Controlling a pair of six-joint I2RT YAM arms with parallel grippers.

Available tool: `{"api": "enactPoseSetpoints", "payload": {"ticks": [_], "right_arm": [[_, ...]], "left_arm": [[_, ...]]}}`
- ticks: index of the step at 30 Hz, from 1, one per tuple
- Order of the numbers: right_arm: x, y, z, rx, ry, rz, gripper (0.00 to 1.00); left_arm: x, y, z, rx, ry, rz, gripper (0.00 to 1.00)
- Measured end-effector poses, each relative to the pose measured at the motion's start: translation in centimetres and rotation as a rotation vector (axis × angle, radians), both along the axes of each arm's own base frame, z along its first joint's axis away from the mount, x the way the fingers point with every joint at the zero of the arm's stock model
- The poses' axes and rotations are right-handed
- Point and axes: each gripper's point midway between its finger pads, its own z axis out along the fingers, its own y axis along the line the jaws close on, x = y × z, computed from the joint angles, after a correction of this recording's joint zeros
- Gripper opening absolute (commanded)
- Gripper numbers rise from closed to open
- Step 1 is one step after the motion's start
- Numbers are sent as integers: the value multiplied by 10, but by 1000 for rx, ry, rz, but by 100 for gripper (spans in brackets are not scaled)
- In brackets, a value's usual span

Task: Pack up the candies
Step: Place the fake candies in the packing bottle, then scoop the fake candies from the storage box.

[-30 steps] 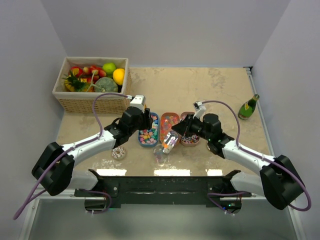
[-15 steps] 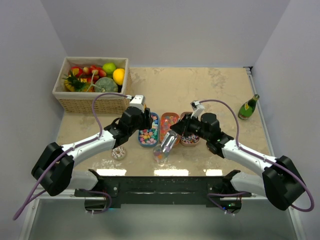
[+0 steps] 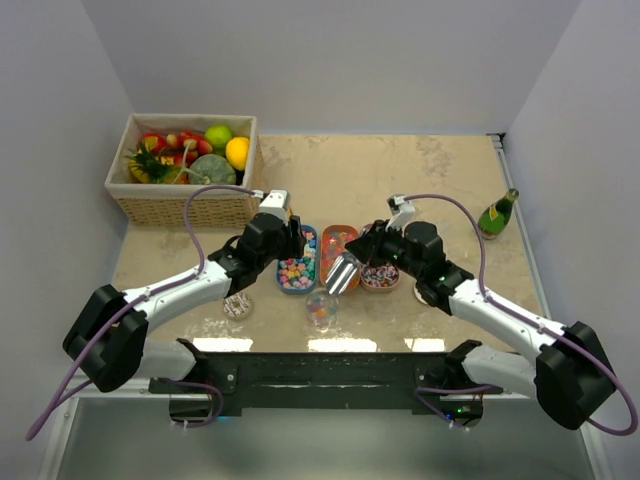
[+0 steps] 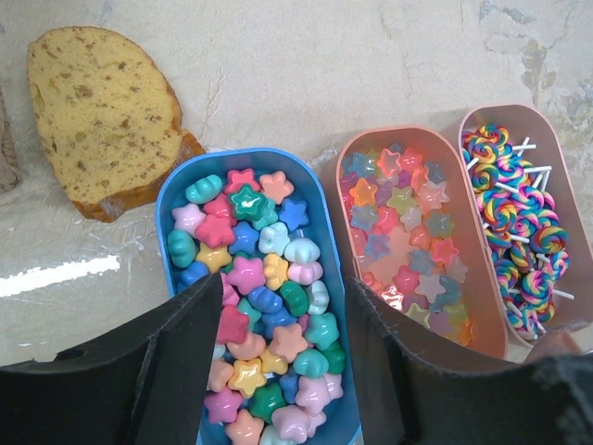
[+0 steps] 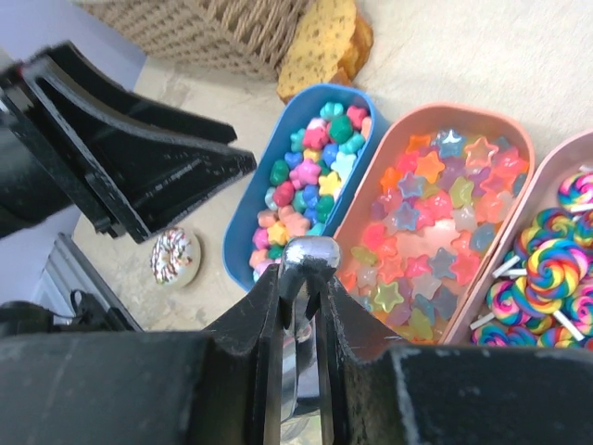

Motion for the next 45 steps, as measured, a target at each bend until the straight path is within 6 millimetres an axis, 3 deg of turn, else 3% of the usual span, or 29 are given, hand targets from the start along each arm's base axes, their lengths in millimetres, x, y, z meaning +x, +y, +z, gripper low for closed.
{"api": "enactPoseSetpoints", "payload": {"ticks": [8, 11, 18, 26, 36, 45], "right_arm": [[36, -13, 38, -40, -112, -148, 0], [55, -19, 40, -98, -148, -213, 0], [95, -25, 10, -269, -183, -294, 0], [111, -29, -33, -375, -146, -327, 0], [123, -20, -35, -301, -154, -361, 0], [115, -7, -45, -186, -103, -335, 0]], "left_arm": [[0, -1, -4, 10, 7, -13, 63], [-2, -5, -14, 18, 30, -36, 63], [-9, -18, -45, 39, 116, -112, 63], [-9, -40, -50, 0, 131, -204, 61], [-5, -49, -62, 5, 155, -228, 49], [-5, -50, -65, 8, 164, -229, 43]]}}
